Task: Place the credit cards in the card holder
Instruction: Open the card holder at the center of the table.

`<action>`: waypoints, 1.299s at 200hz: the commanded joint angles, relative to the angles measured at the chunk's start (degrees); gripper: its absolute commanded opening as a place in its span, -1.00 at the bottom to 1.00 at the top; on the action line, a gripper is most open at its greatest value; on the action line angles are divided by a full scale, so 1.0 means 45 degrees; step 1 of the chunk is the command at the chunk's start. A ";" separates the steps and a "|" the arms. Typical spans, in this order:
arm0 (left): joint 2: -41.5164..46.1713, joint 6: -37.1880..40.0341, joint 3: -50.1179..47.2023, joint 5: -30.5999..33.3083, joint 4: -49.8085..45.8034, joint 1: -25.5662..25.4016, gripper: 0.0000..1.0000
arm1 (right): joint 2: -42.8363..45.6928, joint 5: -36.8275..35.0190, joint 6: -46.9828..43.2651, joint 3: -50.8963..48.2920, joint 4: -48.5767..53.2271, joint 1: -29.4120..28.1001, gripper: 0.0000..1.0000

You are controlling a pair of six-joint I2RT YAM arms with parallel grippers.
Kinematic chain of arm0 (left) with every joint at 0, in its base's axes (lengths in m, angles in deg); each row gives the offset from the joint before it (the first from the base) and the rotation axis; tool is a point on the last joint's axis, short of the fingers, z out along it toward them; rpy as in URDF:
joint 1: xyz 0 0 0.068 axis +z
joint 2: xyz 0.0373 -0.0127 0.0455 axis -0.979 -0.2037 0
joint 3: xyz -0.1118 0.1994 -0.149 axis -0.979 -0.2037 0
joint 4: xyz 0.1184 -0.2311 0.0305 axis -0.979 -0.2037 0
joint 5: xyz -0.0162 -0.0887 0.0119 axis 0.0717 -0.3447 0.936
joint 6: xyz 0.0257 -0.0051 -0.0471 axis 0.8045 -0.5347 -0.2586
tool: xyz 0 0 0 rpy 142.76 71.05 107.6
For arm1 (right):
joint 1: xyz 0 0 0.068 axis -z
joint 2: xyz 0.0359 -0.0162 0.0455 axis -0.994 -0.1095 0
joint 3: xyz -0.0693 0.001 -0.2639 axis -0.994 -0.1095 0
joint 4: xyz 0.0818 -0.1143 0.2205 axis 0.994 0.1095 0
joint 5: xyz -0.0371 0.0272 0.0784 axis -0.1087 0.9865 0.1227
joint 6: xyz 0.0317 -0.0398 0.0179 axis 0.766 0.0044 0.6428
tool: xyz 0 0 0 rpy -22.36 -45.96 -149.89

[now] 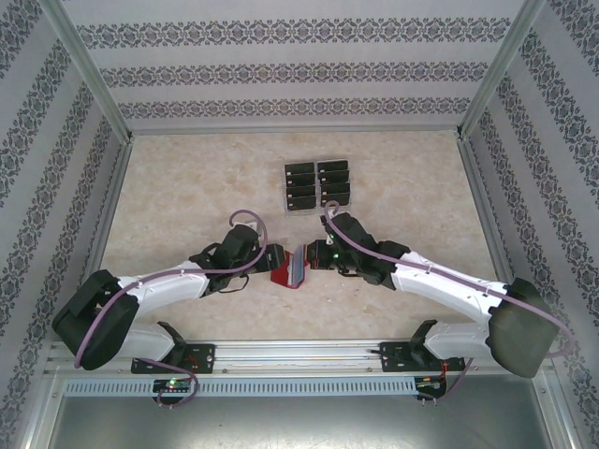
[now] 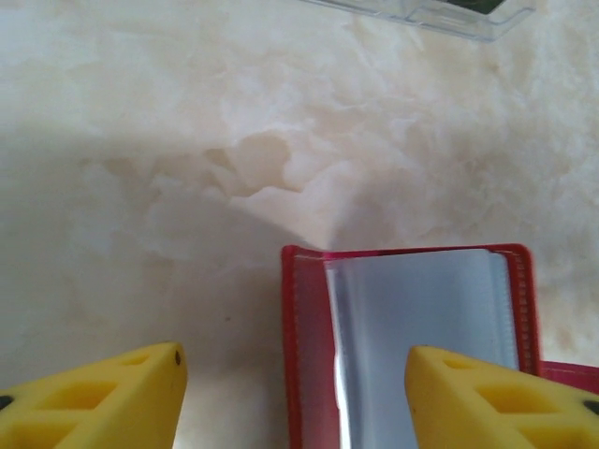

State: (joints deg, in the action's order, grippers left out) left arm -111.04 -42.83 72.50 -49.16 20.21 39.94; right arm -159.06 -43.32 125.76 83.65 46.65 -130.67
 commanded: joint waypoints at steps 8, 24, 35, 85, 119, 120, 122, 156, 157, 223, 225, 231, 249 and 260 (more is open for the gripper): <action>-0.0256 0.0401 0.0431 0.0750 -0.1552 -0.0141 0.21 | 0.0397 -0.0356 0.0269 -0.0919 0.0086 0.0308 -1.00; -0.0575 0.0617 0.0642 0.0858 -0.2099 -0.0140 0.20 | 0.0386 -0.0366 0.0345 -0.1386 -0.0097 0.0432 -1.00; -0.0936 0.0756 0.0827 0.0831 -0.2425 -0.0140 0.19 | 0.0333 -0.0348 0.0364 -0.1651 -0.0244 0.0490 -1.00; -0.1966 0.0496 0.0816 0.0618 -0.2480 -0.0286 0.14 | 0.0094 -0.0507 0.0334 -0.2273 -0.0281 0.0840 -0.33; -0.1618 0.0085 0.0359 0.0732 -0.2433 -0.0528 0.13 | 0.1223 -0.0388 0.0575 -0.2106 0.0303 0.0831 -0.20; -0.1605 0.0078 0.0341 0.0727 -0.2417 -0.0530 0.13 | 0.1265 -0.0377 0.0592 -0.2094 0.0330 0.0829 -0.20; -0.1571 0.0044 0.0303 0.0724 -0.2421 -0.0545 0.13 | 0.1334 -0.0369 0.0615 -0.2084 0.0360 0.0822 -0.19; -0.0834 -0.0124 -0.0015 0.0878 -0.2419 -0.0629 0.13 | 0.2080 -0.0478 0.0932 -0.1498 0.0843 0.0228 -0.12; -0.0822 -0.0134 -0.0022 0.0888 -0.2420 -0.0629 0.13 | 0.2073 -0.0481 0.0946 -0.1477 0.0844 0.0195 -0.12; -0.0511 -0.0246 -0.0010 0.0875 -0.2441 -0.0685 0.13 | -0.1121 -0.0260 0.1092 0.0125 -0.0310 -0.0912 0.00; -0.0486 -0.0252 -0.0029 0.0873 -0.2441 -0.0692 0.13 | -0.1249 -0.0266 0.1096 0.0140 -0.0337 -0.0912 0.01; -0.0455 -0.0262 -0.0061 0.0874 -0.2424 -0.0688 0.13 | -0.1573 -0.0314 0.1086 0.0197 -0.0375 -0.0907 0.01; -0.0307 -0.0303 -0.0122 0.0917 -0.2429 -0.0690 0.13 | -0.2431 -0.0414 0.0896 0.0387 -0.0309 -0.0893 0.03; -0.0194 -0.0353 -0.0215 0.0952 -0.2385 -0.0691 0.13 | -0.2852 -0.0539 0.0859 0.0433 -0.0342 -0.0874 0.03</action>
State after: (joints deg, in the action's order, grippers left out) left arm -113.84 -43.07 72.83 -45.48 11.16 37.73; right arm -168.64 -44.33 129.92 84.00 45.51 -134.50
